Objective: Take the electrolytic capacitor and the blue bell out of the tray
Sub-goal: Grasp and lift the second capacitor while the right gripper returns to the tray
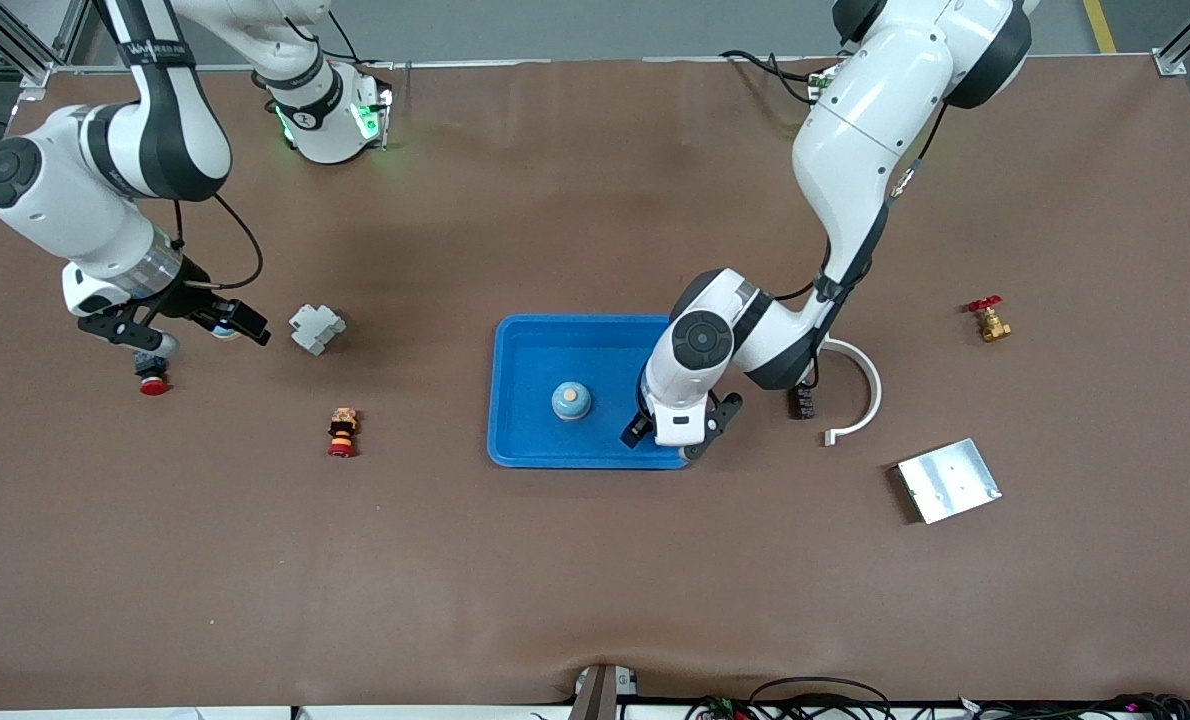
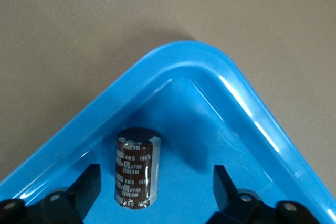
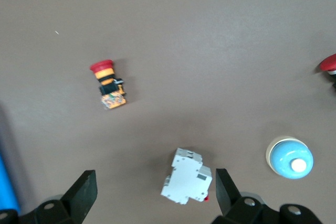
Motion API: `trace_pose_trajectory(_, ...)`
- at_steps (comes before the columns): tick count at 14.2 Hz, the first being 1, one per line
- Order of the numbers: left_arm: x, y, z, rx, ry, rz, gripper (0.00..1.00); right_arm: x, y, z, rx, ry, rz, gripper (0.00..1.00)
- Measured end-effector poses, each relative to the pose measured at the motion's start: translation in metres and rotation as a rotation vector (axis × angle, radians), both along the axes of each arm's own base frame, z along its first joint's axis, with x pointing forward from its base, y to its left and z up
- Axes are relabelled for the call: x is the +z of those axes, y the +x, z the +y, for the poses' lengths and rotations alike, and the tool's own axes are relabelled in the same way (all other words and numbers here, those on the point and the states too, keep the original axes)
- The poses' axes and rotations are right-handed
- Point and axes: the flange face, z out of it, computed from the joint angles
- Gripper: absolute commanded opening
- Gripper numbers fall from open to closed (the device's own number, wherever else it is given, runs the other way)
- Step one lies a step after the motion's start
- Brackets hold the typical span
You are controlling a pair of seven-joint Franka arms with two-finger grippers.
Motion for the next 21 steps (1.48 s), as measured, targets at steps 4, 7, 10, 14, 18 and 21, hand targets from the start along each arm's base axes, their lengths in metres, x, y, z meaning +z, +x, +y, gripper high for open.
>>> trace_pose_trajectory(4, 0.007, 0.005, -0.002, 0.004, -0.009, -0.013, 0.0, 0.034, 0.016, -0.007, 0.023, -0.055, -0.004, 1.0)
trace_pose_trajectory(7, 0.012, 0.007, -0.004, 0.04, -0.016, -0.018, 0.0, 0.041, 0.022, -0.004, 0.024, -0.059, -0.019, 1.0)
trace_pose_trajectory(10, 0.018, 0.01, -0.006, 0.068, -0.022, -0.022, 0.0, 0.046, 0.024, 0.017, 0.011, -0.054, -0.02, 1.0)
trace_pose_trajectory(14, 0.042, 0.009, -0.004, 0.063, 0.008, 0.001, 0.0, 0.047, 0.022, 0.059, -0.048, -0.043, -0.006, 1.0)
trace_pose_trajectory(18, 0.077, 0.01, 0.005, 0.037, 0.049, 0.022, 0.0, 0.053, 0.039, 0.116, -0.143, -0.018, -0.015, 1.0)
trace_pose_trajectory(21, 0.091, 0.008, 0.022, -0.089, 0.107, 0.077, 0.0, 0.035, 0.052, 0.171, -0.223, -0.006, 0.015, 1.0)
